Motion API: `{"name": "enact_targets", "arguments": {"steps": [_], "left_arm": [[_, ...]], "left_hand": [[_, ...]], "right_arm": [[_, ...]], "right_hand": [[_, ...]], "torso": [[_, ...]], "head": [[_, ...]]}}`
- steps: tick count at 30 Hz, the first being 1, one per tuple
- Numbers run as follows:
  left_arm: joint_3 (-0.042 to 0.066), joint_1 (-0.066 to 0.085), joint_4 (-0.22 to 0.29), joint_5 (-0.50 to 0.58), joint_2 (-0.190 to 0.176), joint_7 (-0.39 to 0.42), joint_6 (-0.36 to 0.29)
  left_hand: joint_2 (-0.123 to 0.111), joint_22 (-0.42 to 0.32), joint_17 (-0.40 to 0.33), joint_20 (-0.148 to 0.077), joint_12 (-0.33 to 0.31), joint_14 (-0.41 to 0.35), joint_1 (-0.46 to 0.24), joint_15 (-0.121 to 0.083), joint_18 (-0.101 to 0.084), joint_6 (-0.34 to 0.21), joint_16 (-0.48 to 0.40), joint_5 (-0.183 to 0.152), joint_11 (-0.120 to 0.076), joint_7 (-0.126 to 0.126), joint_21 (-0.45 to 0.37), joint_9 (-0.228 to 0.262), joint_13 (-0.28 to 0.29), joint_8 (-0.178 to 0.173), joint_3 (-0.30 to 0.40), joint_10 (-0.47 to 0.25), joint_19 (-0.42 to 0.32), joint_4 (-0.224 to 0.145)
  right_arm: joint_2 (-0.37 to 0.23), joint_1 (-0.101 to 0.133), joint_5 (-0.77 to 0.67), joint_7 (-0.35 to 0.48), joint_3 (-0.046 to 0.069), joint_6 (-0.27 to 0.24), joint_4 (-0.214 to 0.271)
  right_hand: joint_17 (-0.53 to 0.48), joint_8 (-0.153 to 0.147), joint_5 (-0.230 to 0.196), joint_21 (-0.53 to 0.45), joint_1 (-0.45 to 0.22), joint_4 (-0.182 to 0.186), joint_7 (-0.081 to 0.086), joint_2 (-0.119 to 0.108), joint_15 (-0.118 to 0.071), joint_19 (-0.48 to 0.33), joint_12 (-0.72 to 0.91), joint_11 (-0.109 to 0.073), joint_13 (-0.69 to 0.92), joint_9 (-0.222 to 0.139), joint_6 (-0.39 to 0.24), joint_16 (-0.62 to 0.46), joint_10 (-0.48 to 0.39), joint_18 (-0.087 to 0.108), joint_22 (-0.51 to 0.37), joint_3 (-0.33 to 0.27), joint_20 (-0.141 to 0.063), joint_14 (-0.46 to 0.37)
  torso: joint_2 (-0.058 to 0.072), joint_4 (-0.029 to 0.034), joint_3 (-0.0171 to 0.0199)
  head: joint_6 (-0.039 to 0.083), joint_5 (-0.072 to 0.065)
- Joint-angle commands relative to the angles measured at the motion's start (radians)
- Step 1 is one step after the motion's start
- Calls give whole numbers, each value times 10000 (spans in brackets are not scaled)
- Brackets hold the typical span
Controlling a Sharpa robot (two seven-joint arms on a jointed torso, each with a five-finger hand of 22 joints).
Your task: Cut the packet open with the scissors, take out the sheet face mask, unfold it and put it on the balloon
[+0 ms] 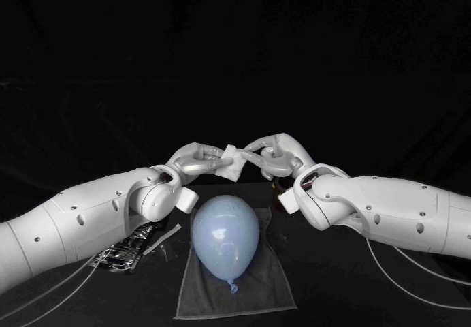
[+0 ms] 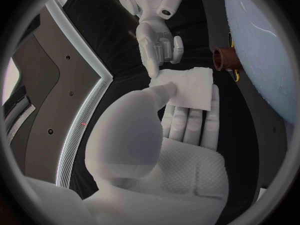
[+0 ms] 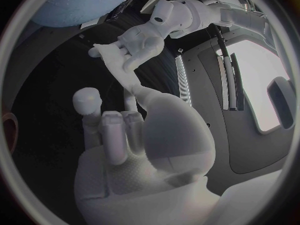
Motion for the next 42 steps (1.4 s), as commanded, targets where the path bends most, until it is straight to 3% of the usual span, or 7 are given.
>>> {"name": "enact_targets", "arguments": {"steps": [1, 7, 11, 15, 27, 33, 42], "left_arm": [[11, 12, -22, -161, -3, 109, -99], [11, 12, -41, -609, -23, 142, -359], [10, 13, -79, -802, -45, 215, -584], [10, 14, -137, -875, -72, 294, -803], [9, 15, -144, -1065, -146, 435, -1404], [11, 11, 169, -1058, -339, 436, -1624], [10, 3, 893, -779, -614, 135, -1113]], "left_hand": [[-22, 12, 5, 23, -70, -162, -109, 44, 125, -155, -84, 31, 93, 104, 53, 169, -29, -38, 2, -192, -120, -81], [-642, -210, -7, 271, -77, -984, -550, 398, -77, -1107, -263, 19, 509, 487, -415, -107, -60, -650, -20, -1355, -840, -132], [-1170, -727, -157, 360, -42, -2428, -948, 844, -559, -2118, -619, 20, 902, 539, -1365, -393, -47, -1193, -364, -2792, -1880, -82], [-1257, -1245, -243, 363, 36, -3203, -1076, 1083, -881, -2434, -669, 35, 1145, 462, -2178, -476, -17, -1302, -936, -3376, -2920, -36], [-859, -1627, -286, 372, 366, -3970, -568, 1181, -899, -2204, -160, 38, 1184, 996, -2676, -463, 19, -1002, -2373, -3972, -2936, 56], [-340, -746, 1050, 8, 2255, -994, -439, -38, 313, -595, 2920, 41, 129, 46, -718, 34, 690, 331, -2010, -1789, 923, 299], [-184, 652, 2998, -1110, 3588, 575, -679, -852, 321, -466, 6788, 59, -466, -428, 1768, 435, 1413, 926, -1652, -1288, 2893, 740]], "right_arm": [[-40, 5, 660, 175, 11, 225, 54], [-78, 6, 1489, 63, 11, 459, 117], [-99, 6, 2052, -19, 11, 566, 144], [-124, 6, 2484, -77, 11, 619, 180], [-176, 6, 3318, -97, 10, 484, 211], [-189, 6, 3641, -54, 10, 271, 195], [-182, 6, 3878, 68, 10, -29, 138]], "right_hand": [[2139, 39, 29, 43, 77, -15, -35, 24, -56, 65, 57, -69, 2460, 91, 135, 27, 960, -77, 8, 81, -27, 844], [2147, 48, 30, 62, 82, -18, -41, 53, -67, 78, 52, -77, 2454, 100, 148, 31, 958, -81, 27, 126, -39, 847], [2167, 55, 30, 73, 86, -23, -46, 69, -73, 86, 66, -83, 2471, 106, 157, 39, 965, -84, 38, 155, -47, 856], [2199, 65, 30, 117, 86, -29, -52, 83, -81, 119, 103, -89, 2519, 114, 172, 53, 986, -94, 75, 188, -56, 869], [2241, 84, 29, 172, 79, -41, -63, 79, -92, 162, 153, -100, 2584, 128, 200, 71, 1014, -106, 122, 220, -69, 887], [2254, 87, 29, 187, 76, -41, -65, 80, -94, 173, 161, -102, 2595, 130, 204, 76, 1018, -109, 135, 226, -71, 892], [2232, 94, 29, 156, 62, -37, -67, 82, -99, 153, 148, -106, 2577, 136, 214, 67, 1011, -101, 110, 239, -76, 884]], "torso": [[-3, -2, 0], [0, 0, -3], [6, 1, -4], [7, 5, -6], [3, 0, -2], [10, -18, 1], [1, 11, -5]], "head": [[2, 2], [25, -5], [21, -6], [12, -14], [-10, -34], [-4, -57], [-18, -114]]}}
